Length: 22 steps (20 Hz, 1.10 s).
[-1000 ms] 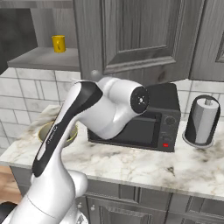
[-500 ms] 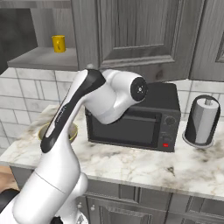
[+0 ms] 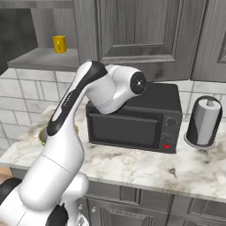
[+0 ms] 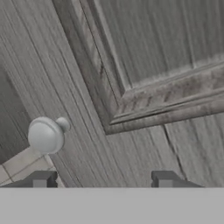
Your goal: Open the cabinet. Pick the mango and kiwi from the cabinet and place them into the bowl. Then close the cabinet.
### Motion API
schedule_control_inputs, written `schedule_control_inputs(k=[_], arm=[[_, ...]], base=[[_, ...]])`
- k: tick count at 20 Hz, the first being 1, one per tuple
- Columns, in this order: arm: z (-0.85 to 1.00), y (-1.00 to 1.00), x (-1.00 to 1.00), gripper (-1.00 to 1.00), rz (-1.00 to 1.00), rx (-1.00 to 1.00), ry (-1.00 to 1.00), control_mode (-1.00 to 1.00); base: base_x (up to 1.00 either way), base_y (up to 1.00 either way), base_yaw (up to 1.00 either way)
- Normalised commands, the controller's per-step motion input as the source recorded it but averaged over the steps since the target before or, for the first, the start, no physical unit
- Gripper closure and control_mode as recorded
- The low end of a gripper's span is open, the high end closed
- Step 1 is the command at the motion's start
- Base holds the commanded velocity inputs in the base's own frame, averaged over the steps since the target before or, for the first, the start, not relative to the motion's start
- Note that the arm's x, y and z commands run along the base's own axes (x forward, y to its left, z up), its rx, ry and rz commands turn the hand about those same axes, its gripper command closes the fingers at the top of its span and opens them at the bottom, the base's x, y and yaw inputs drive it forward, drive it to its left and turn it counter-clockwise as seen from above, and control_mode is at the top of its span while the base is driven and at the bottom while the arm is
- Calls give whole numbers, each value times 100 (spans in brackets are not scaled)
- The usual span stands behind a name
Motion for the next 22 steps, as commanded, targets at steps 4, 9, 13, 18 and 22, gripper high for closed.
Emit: schedule_control_inputs(k=[4,9,13,18,22], arm=[[0,0,44,-100,-2,0,-1,-100],[0,0,47,-100,-6,0,0,-100],[-1,0,45,-100,-10,0,0,-100],[-15,0,43,-100,-10,0,0,-100],[-14,0,32,-100,-9,0,0,-100]], base=[[0,0,0],[0,0,0],[0,0,0],[0,0,0],[0,0,0]])
